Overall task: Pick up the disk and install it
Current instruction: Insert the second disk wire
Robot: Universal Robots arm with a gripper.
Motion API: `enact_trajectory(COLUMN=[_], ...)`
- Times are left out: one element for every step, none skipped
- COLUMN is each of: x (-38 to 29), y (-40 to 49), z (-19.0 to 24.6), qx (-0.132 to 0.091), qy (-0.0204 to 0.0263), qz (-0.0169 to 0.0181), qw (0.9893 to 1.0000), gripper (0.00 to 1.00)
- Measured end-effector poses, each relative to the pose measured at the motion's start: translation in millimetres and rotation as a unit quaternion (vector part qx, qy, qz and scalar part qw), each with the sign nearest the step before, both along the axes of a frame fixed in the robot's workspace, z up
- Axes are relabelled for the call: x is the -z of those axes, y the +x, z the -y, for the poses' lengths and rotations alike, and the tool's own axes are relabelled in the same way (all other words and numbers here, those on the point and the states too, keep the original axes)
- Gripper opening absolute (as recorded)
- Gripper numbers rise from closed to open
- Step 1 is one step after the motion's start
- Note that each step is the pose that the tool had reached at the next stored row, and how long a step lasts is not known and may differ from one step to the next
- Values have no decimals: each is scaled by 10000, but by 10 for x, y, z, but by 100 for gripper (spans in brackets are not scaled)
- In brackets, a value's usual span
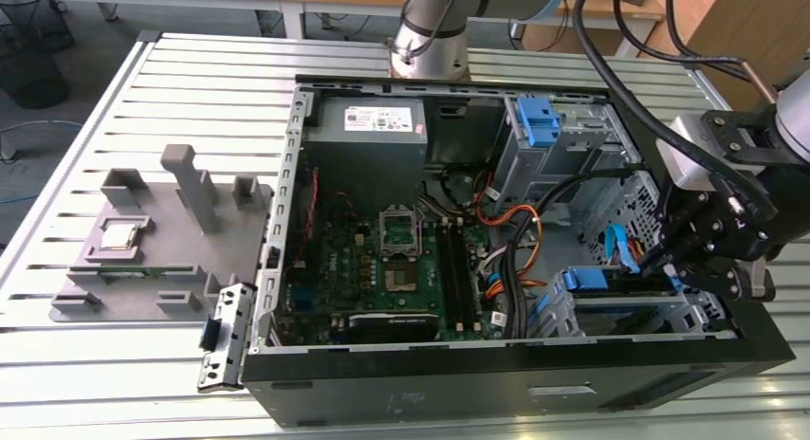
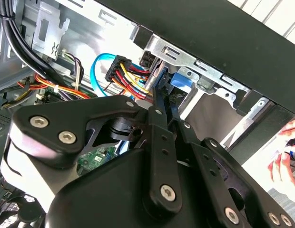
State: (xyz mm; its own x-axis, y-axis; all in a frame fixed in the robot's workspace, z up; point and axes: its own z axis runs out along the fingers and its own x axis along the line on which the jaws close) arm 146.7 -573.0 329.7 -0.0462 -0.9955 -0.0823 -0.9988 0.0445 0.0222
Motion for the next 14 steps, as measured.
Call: enact_trajectory(x=[9, 17, 20, 21, 21, 21, 23, 24, 24, 24, 25, 29, 29, 29], y=[0, 0, 0, 0, 0, 0, 0, 0, 0, 0, 0, 0, 0, 0], z=[0, 1, 0, 0, 1, 1, 1, 0, 1, 1, 0, 0, 0, 1], qx=[0, 0, 0, 0, 0, 0, 0, 0, 0, 0, 0, 0, 0, 0], qy=[3, 1, -1, -2, -2, -2, -1, 0, 0, 0, 1, 4, 4, 3], qz=[0, 0, 0, 0, 0, 0, 0, 0, 0, 0, 0, 0, 0, 0], qw=[10000, 10000, 10000, 10000, 10000, 10000, 10000, 10000, 10000, 10000, 10000, 10000, 10000, 10000], gripper=[17, 17, 17, 17, 17, 17, 17, 17, 17, 17, 17, 18, 18, 24])
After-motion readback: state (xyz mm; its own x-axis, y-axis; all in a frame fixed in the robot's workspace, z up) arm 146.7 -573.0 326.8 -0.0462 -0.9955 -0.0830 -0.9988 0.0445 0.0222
